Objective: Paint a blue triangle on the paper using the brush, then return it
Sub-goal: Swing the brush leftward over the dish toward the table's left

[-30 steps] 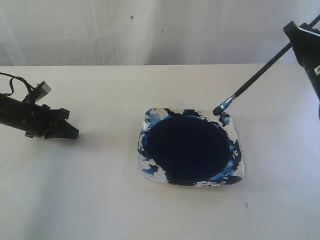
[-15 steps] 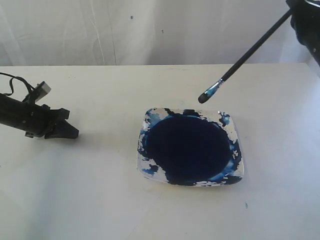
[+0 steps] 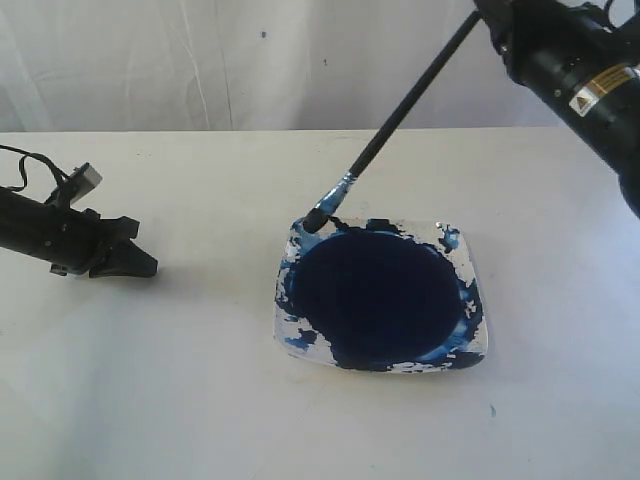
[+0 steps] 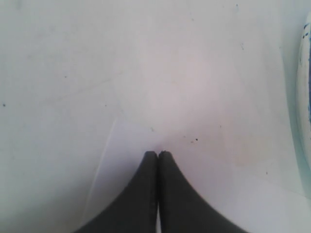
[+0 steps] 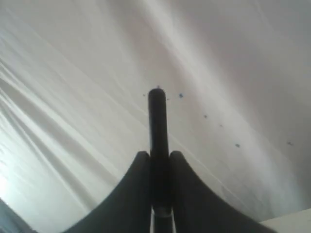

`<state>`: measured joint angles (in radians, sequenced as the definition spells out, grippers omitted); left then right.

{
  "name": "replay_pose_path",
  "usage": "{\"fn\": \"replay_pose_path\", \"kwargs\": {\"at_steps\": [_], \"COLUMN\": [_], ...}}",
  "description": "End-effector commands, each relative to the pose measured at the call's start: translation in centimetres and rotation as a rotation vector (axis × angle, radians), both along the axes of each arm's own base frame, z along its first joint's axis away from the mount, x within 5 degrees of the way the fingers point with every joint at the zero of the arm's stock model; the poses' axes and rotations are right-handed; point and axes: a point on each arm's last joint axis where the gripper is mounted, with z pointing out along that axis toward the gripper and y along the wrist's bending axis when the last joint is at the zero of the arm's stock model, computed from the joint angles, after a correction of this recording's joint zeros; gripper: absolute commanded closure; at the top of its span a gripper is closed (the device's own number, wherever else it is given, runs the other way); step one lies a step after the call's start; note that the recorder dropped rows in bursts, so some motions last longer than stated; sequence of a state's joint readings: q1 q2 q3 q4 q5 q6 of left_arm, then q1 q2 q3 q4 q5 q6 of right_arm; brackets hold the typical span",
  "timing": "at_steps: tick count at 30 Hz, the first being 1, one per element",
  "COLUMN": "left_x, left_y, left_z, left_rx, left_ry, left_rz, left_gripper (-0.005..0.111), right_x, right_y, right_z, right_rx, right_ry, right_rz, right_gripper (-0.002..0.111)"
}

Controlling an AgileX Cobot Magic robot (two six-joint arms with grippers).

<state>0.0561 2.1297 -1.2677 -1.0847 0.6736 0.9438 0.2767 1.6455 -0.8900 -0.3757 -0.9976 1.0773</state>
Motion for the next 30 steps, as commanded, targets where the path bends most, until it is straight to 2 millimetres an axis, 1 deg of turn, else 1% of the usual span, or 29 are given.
{"fn": "replay_pose_path", "kwargs": {"at_steps": [1,4,9,19,27,30], "left_x": [0.0,0.0,0.0,0.0,0.0,0.0], "left_y": [0.1,0.1,0.1,0.1,0.1,0.1], "left_z": [-0.3,-0.3,-0.3,-0.3,-0.3,-0.3], "left_rx": [0.007,0.007,0.007,0.007,0.007,0.007], "left_ry": [0.004,0.004,0.004,0.004,0.004,0.004], "left_rz": [-0.007,-0.007,-0.007,-0.007,-0.007,-0.007], "left_gripper": [0.107,0.107,0.107,0.107,0.107,0.107], "right_x": [-0.6,-0.7,-1.0,-1.6,-1.9,-2.0], "right_y": [2.2,3.4,4.8,7.8,9.5,9.9], "right_z": [1.6,2.0,1.8,0.1,-1.4,-1.7], "right_rx": [0.020,0.024,0.032,0.060,0.081,0.078], "right_ry": [-0.048,-0.056,-0.046,0.021,0.071,0.072], "right_rz": [0.067,0.094,0.128,0.182,0.213,0.220], "right_gripper": [0.108,0.108,0.108,0.108,0.108,0.108]}}
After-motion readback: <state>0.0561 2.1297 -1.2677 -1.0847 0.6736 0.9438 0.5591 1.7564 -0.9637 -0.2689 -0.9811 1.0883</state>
